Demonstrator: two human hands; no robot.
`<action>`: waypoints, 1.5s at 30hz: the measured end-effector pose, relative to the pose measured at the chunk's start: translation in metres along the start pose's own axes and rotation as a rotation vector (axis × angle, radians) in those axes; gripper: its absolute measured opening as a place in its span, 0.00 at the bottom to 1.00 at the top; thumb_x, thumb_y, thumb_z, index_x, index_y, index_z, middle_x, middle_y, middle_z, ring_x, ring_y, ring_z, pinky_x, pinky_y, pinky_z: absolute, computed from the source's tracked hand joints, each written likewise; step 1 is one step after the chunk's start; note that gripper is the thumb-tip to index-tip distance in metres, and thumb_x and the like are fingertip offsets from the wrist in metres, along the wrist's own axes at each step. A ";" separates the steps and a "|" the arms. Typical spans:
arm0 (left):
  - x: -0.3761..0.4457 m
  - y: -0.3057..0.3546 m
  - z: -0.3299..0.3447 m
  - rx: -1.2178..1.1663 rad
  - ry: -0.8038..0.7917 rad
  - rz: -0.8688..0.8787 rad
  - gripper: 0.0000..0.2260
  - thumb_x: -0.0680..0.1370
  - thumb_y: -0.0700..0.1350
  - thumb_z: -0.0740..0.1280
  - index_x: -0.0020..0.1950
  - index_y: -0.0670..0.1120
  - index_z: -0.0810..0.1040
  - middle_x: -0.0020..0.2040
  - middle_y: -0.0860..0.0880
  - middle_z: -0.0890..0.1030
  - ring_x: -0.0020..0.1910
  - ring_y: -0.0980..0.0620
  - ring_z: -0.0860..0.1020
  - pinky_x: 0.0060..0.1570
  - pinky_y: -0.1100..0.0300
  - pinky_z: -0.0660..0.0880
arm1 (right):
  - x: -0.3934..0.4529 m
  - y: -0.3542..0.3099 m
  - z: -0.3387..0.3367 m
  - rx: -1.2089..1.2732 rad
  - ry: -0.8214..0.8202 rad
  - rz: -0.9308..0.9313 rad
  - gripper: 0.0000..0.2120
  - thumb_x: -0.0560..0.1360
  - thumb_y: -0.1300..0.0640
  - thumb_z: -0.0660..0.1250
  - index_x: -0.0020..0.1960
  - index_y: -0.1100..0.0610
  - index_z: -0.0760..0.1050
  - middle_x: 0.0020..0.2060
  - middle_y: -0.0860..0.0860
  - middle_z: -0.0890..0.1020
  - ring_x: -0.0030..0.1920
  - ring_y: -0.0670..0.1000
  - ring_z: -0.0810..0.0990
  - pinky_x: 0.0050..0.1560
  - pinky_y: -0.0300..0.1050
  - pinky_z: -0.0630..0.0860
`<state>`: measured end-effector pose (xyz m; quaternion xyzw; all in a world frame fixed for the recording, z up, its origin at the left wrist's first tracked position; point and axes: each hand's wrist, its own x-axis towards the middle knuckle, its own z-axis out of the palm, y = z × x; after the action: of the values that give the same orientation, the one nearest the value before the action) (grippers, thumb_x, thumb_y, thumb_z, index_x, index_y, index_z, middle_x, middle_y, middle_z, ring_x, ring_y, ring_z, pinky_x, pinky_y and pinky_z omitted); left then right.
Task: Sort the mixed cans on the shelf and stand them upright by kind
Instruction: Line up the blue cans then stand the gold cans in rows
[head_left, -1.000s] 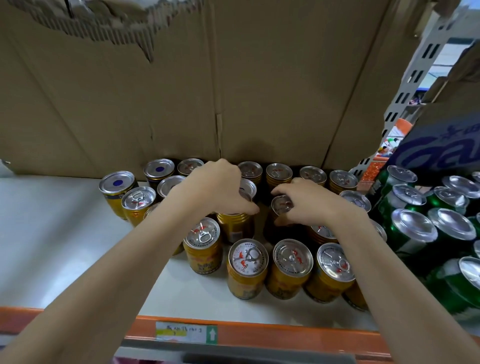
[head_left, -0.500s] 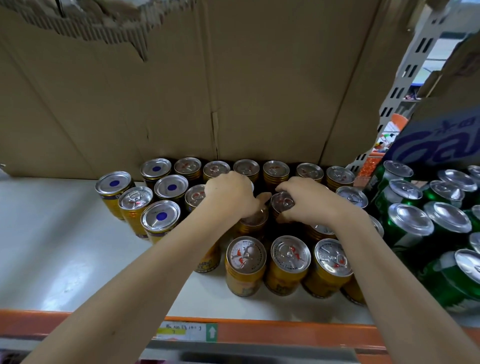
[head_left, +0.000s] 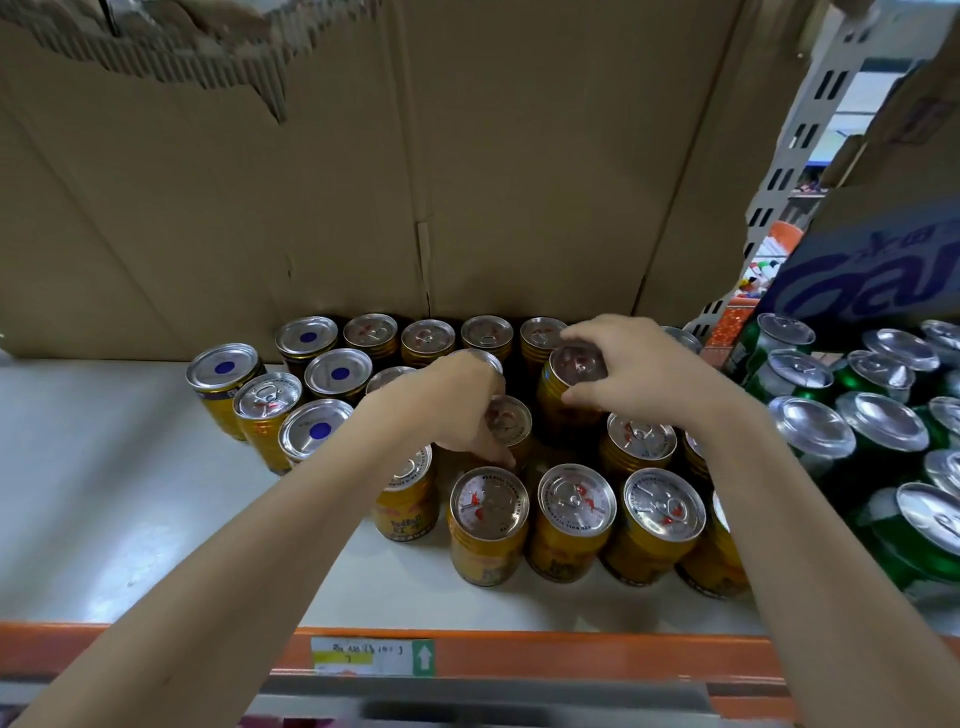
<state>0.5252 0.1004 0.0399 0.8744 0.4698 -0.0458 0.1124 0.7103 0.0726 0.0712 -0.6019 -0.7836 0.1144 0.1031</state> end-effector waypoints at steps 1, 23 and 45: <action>0.000 -0.002 -0.002 -0.012 0.009 -0.003 0.25 0.64 0.63 0.74 0.49 0.45 0.77 0.47 0.48 0.77 0.45 0.49 0.76 0.40 0.55 0.75 | -0.002 0.000 -0.004 0.020 0.024 -0.009 0.29 0.71 0.52 0.72 0.69 0.55 0.67 0.62 0.52 0.73 0.62 0.52 0.71 0.57 0.41 0.67; -0.007 0.004 -0.009 -0.056 -0.037 -0.061 0.23 0.64 0.60 0.75 0.47 0.46 0.74 0.37 0.51 0.73 0.36 0.53 0.73 0.30 0.62 0.67 | -0.011 -0.008 0.005 0.072 -0.161 0.006 0.29 0.70 0.52 0.72 0.69 0.56 0.69 0.63 0.52 0.74 0.62 0.51 0.73 0.61 0.44 0.71; -0.020 -0.007 0.022 -0.327 0.181 -0.041 0.18 0.70 0.62 0.68 0.44 0.48 0.80 0.37 0.52 0.80 0.36 0.57 0.77 0.31 0.65 0.70 | -0.008 -0.008 0.036 -0.030 -0.181 0.020 0.25 0.73 0.41 0.65 0.64 0.54 0.72 0.55 0.51 0.79 0.54 0.50 0.76 0.54 0.49 0.75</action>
<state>0.5091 0.0825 0.0210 0.8354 0.4967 0.1079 0.2095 0.6947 0.0606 0.0395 -0.5986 -0.7851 0.1576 0.0219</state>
